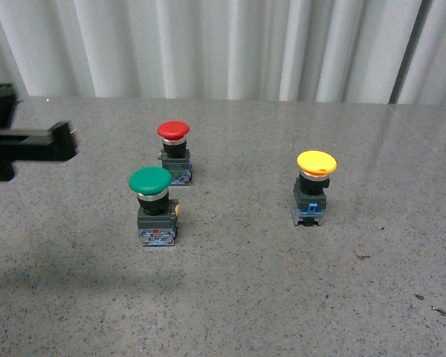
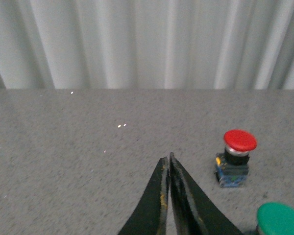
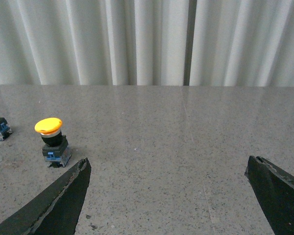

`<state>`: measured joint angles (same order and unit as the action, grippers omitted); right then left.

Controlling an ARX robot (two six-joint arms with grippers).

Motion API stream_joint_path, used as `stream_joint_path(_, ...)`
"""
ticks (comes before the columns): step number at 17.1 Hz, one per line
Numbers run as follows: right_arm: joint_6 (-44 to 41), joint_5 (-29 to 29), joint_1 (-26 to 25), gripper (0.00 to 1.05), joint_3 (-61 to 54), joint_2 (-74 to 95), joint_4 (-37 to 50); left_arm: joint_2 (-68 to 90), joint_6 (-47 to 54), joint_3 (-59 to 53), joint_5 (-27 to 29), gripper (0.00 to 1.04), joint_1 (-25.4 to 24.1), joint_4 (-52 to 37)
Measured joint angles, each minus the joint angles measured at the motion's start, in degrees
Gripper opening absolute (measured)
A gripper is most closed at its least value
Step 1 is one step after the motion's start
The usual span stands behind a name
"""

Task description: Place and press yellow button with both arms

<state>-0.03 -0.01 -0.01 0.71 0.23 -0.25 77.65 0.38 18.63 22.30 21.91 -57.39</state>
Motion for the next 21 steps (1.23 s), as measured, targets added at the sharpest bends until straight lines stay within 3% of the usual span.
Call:
stream_joint_path(6, 0.0, -0.02, 0.0, 0.98, 0.0, 0.0, -0.02, -17.03, -0.2, -11.08, -9.68, 0.02, -9.53, 5.6)
stream_joint_path(7, 0.0, -0.02, 0.0, 0.98, 0.0, 0.0, -0.02, -17.49, -0.2, -13.05, -10.82, 0.02, -10.82, 1.33)
stream_joint_path(14, 0.0, -0.02, 0.0, 0.98, 0.0, 0.0, -0.02, -35.52, -0.2, -17.75, -17.51, 0.02, -17.25, 17.27)
stream_joint_path(15, 0.0, -0.02, 0.0, 0.98, 0.0, 0.0, 0.0, -38.23, -0.2, -17.79, -21.46, 0.02, -20.59, 19.91)
stream_joint_path(16, 0.0, 0.0, 0.0, 0.98, 0.0, 0.0, 0.0, -41.51, -0.28, -17.81, -21.44, 0.02, -22.29, 22.08)
stream_joint_path(21, 0.0, -0.02, 0.0, 0.98, 0.0, 0.0, -0.04, -52.11, -0.26, -17.84, -22.29, 0.02, -21.86, 32.06)
